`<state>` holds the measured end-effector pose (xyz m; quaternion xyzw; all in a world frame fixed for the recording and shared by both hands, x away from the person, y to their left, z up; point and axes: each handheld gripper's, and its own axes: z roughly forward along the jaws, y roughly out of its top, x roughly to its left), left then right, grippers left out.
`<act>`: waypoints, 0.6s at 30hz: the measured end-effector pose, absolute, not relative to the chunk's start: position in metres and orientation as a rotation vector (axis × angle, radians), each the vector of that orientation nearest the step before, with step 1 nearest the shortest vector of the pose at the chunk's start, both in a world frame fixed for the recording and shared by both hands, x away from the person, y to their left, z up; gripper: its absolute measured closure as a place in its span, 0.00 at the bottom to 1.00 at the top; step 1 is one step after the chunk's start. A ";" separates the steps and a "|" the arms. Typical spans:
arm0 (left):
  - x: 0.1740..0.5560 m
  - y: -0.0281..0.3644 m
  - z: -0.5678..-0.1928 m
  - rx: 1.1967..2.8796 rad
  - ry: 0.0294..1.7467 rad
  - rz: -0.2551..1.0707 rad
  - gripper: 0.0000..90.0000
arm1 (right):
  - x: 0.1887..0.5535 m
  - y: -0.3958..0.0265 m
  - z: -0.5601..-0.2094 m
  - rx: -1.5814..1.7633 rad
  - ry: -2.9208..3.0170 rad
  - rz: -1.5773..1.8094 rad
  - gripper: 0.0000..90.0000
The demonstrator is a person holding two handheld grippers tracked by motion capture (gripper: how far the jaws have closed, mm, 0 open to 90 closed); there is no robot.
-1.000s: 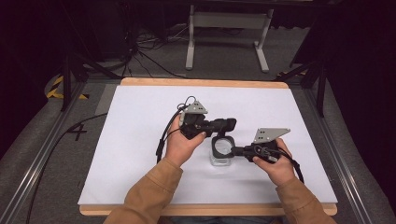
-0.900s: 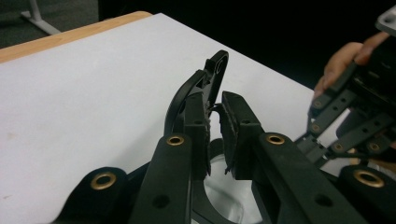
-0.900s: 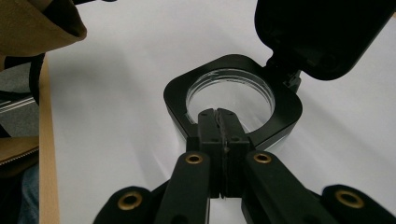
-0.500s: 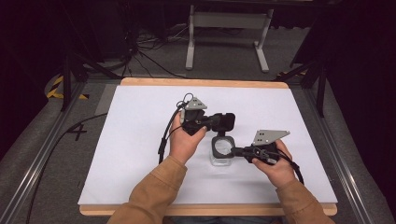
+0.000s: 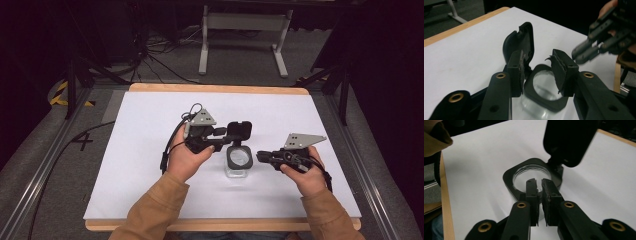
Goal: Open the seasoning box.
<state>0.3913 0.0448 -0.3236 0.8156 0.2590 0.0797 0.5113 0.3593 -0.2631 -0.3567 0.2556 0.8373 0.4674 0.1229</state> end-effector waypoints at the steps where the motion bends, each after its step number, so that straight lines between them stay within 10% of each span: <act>1: 0.388 0.051 -0.323 1.960 0.632 0.212 0.68 | 0.359 -0.267 -0.354 0.756 2.430 1.366 0.92; 18: 0.364 0.137 -0.340 2.069 0.732 0.276 0.51 | 0.365 -0.311 -0.353 0.915 2.377 1.244 0.56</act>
